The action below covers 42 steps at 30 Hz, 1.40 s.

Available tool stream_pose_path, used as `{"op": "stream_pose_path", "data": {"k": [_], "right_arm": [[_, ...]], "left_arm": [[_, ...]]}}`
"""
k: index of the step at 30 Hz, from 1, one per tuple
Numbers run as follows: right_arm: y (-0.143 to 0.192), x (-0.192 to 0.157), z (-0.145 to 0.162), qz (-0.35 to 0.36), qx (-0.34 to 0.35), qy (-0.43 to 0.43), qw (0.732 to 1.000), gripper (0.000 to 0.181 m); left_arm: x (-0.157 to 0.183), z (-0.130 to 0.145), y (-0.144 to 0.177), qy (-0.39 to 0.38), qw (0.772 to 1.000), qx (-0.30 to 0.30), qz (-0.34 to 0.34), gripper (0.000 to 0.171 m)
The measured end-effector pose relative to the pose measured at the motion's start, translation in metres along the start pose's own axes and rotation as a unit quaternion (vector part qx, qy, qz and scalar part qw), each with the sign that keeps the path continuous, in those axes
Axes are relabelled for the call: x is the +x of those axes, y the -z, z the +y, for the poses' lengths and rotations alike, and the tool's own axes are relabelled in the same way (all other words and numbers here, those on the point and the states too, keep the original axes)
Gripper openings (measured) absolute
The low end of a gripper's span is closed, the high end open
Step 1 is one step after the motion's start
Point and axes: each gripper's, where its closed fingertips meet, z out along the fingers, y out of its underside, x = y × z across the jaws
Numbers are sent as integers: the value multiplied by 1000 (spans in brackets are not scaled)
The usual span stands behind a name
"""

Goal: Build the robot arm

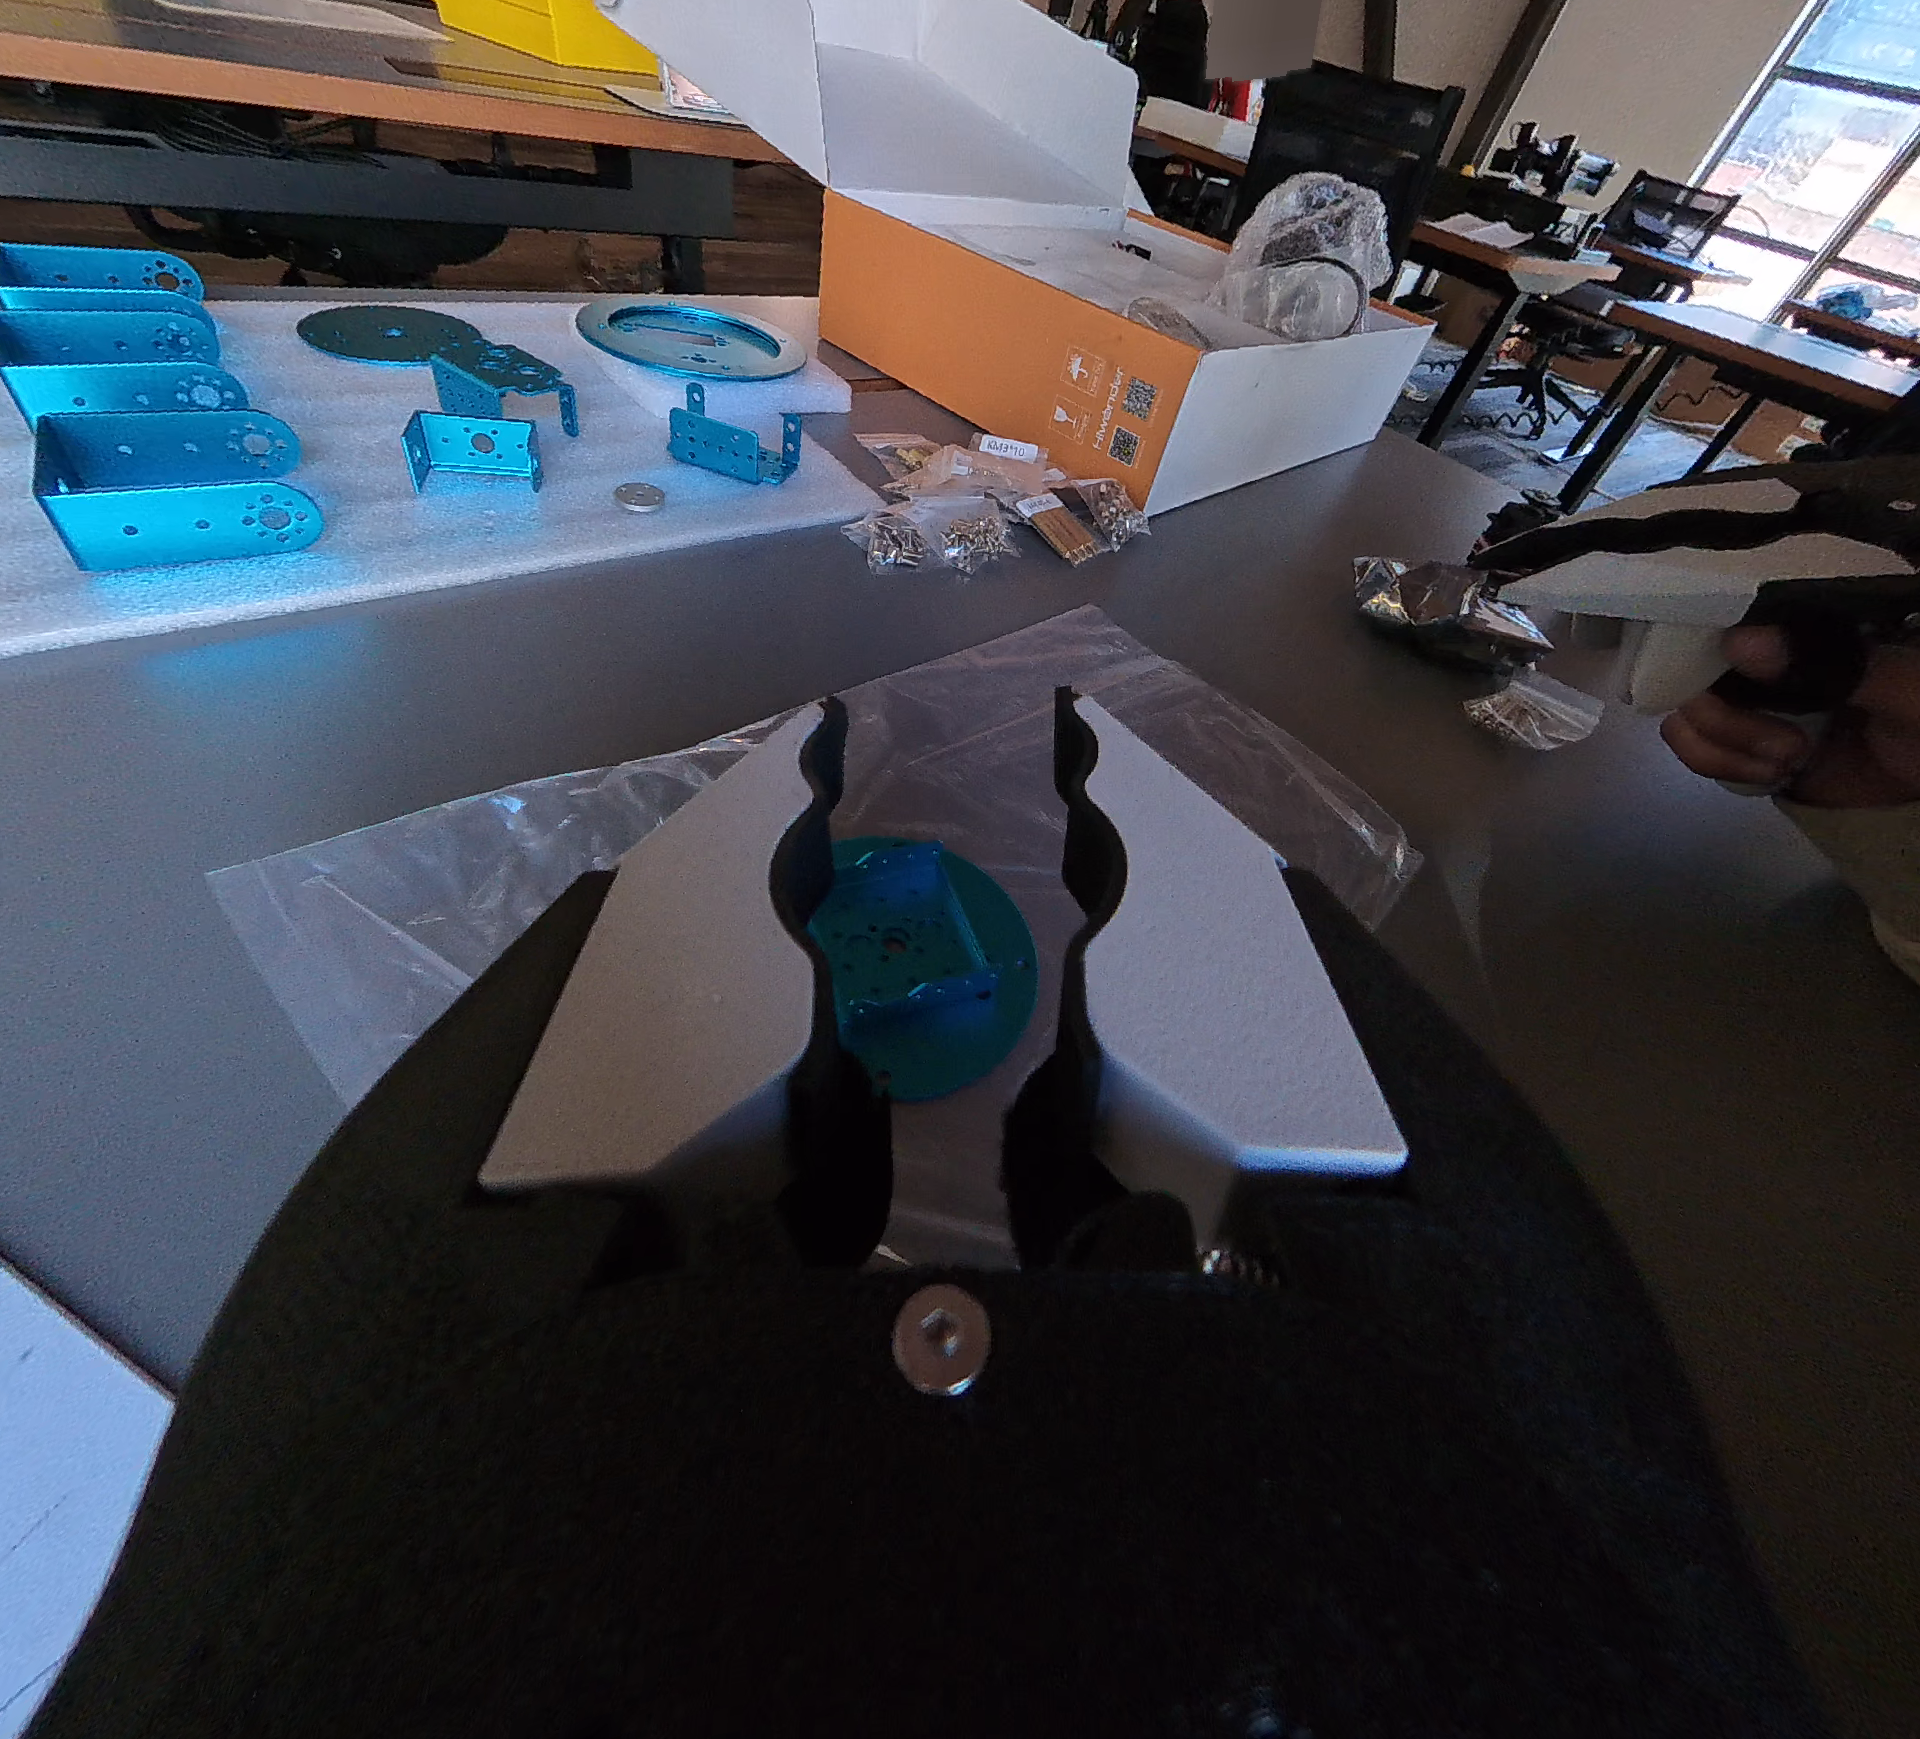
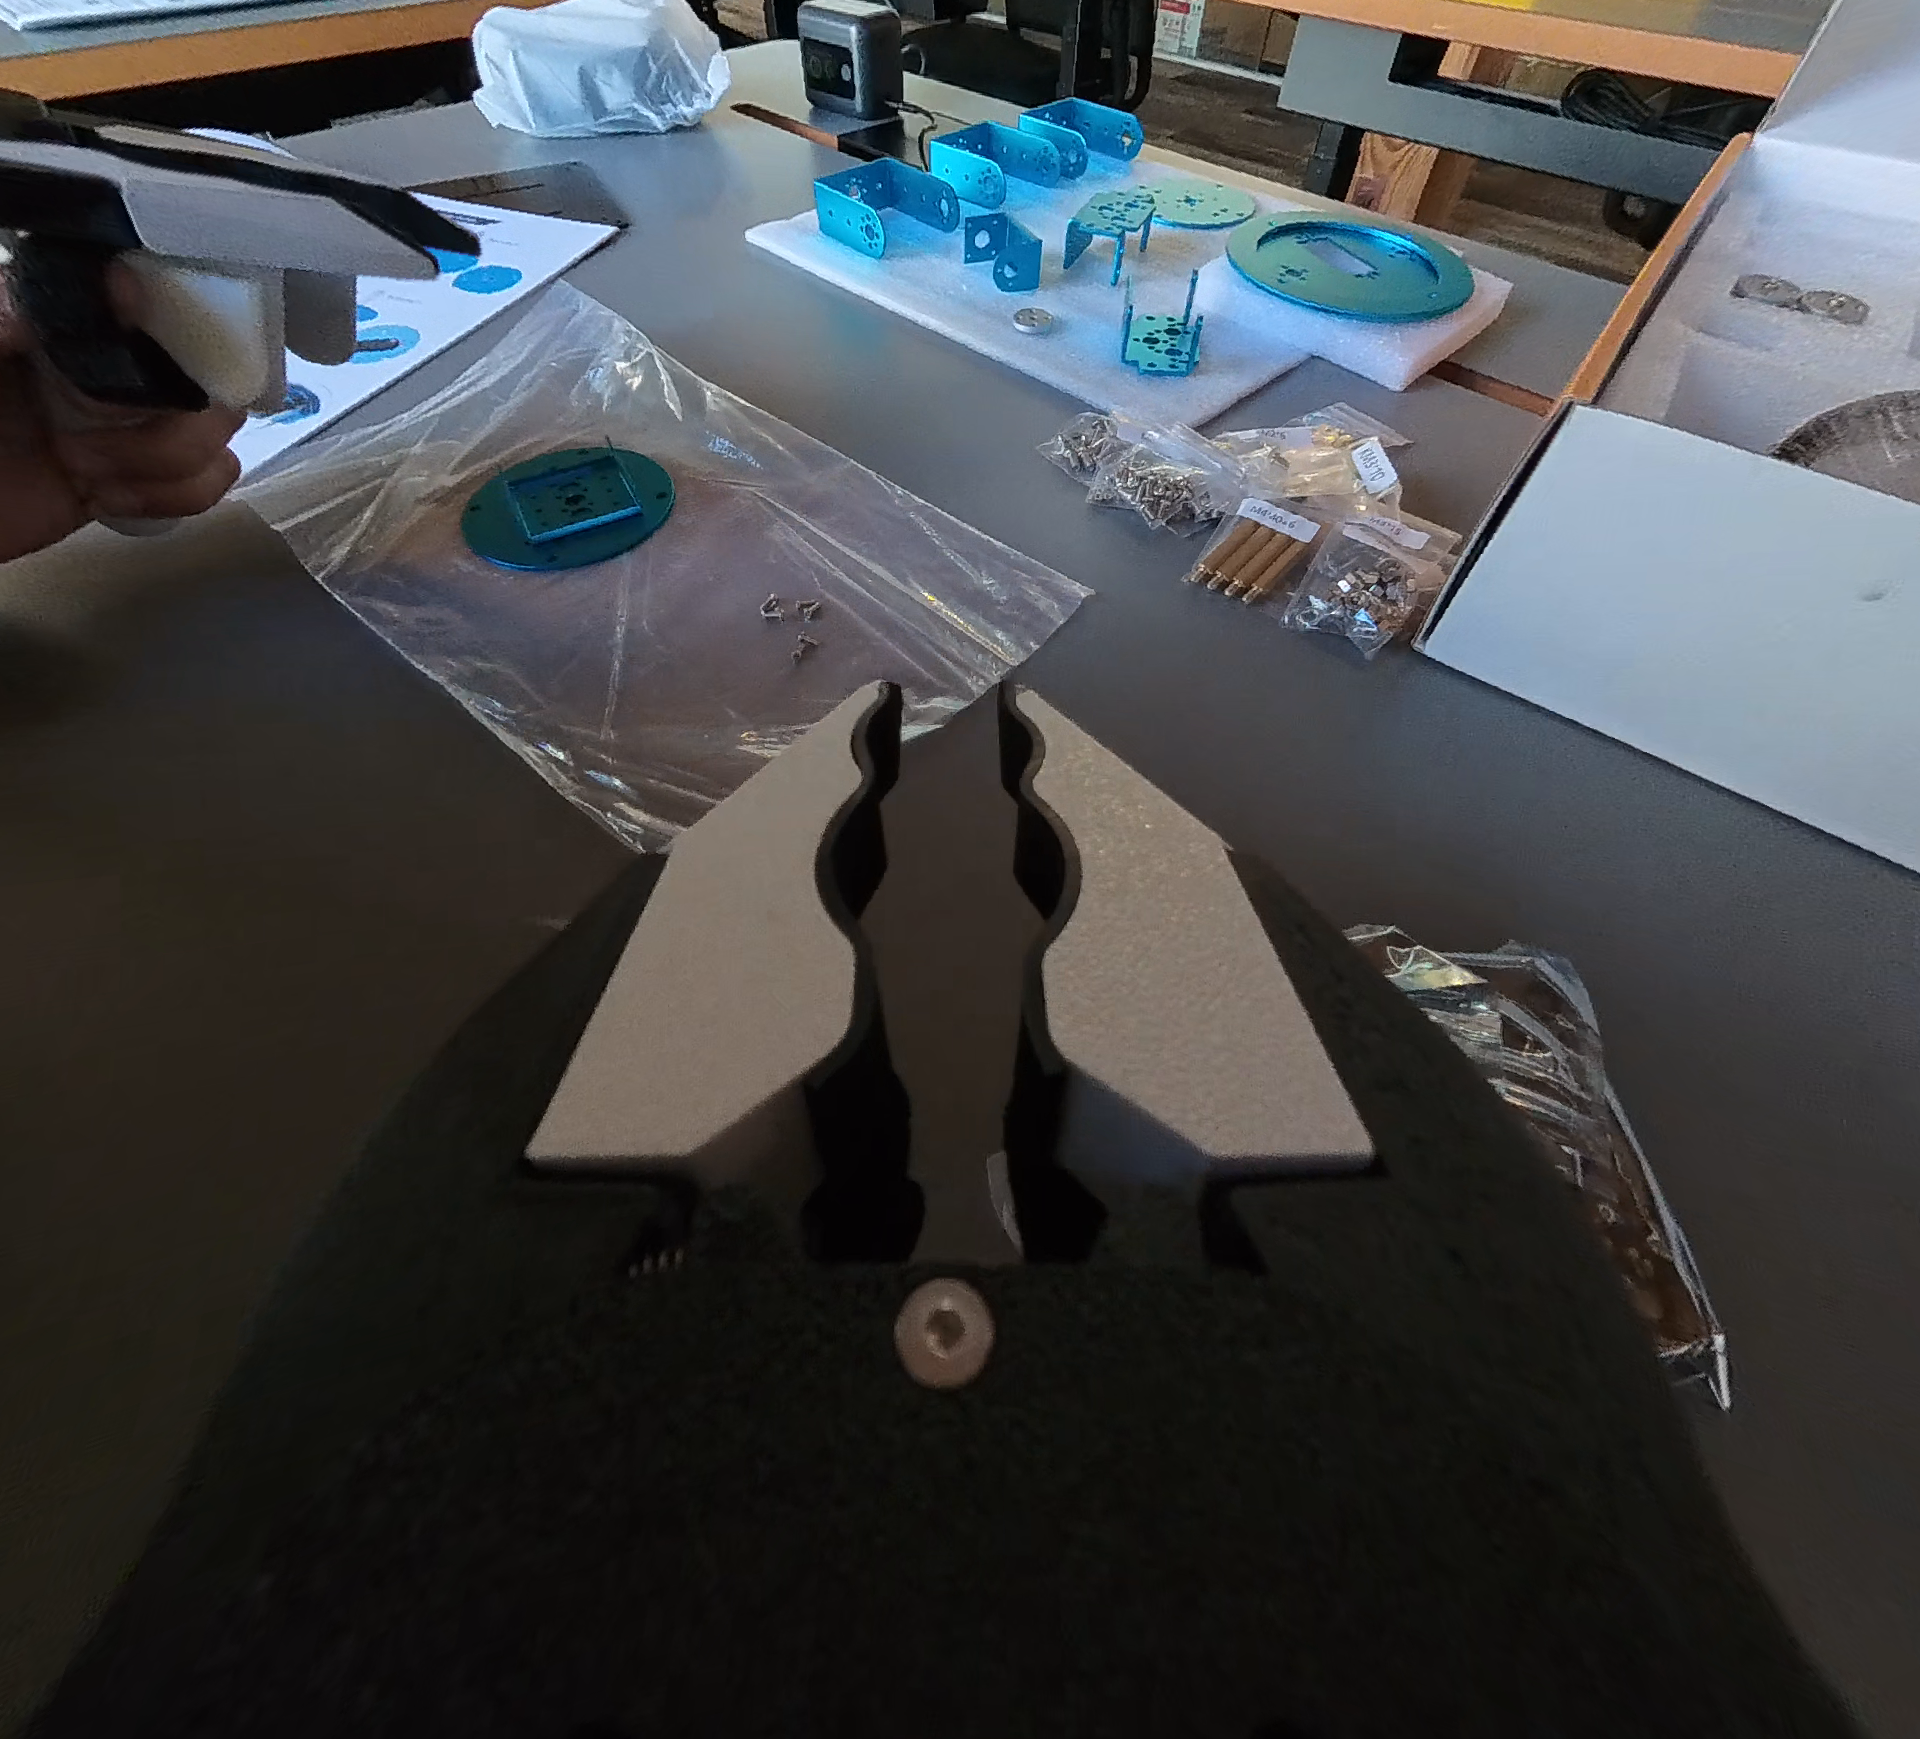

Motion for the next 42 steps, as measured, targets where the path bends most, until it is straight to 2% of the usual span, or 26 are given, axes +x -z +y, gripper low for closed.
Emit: {"op": "stream_pose_path", "data": {"k": [42], "right_arm": [[-1,-1,6,10,-17,19,1000,15]], "left_arm": [[0,6,4,-10,1000,-6,-8,36]]}}
